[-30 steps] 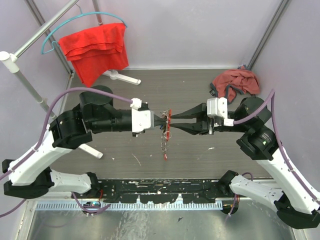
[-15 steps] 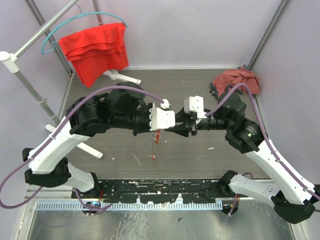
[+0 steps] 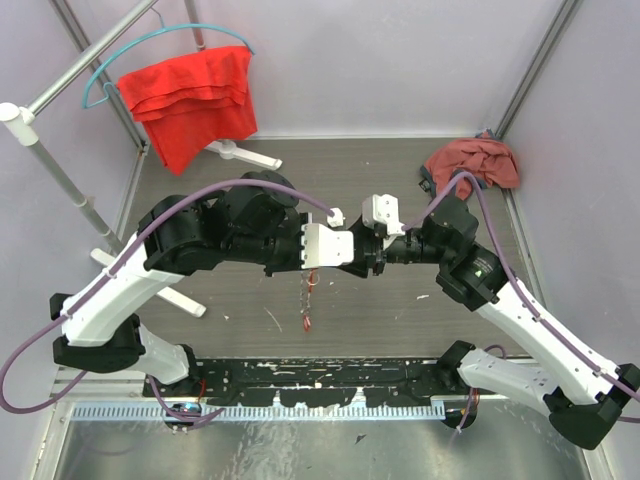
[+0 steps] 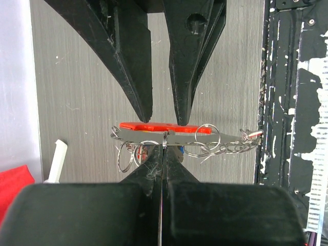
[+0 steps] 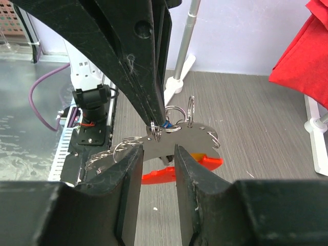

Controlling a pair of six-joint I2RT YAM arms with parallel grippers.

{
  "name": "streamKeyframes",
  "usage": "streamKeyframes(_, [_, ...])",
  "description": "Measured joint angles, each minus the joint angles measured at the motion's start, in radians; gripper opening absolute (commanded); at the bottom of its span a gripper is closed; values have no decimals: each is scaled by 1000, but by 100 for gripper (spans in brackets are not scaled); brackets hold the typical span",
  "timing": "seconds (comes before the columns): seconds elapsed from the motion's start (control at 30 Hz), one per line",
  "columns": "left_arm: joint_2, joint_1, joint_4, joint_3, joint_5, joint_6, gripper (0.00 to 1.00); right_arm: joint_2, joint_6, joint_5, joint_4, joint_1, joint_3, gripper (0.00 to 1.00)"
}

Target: Put the keys on the keyring

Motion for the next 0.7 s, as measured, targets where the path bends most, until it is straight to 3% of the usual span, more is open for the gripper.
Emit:
streamKeyframes(0.37, [1,0,0,6,6,5,0,-3,87,-24,159,1,-32,34])
streamKeyframes(0.7, [2,0,0,6,6,9,0,21,105,-46,190,11,-37,32])
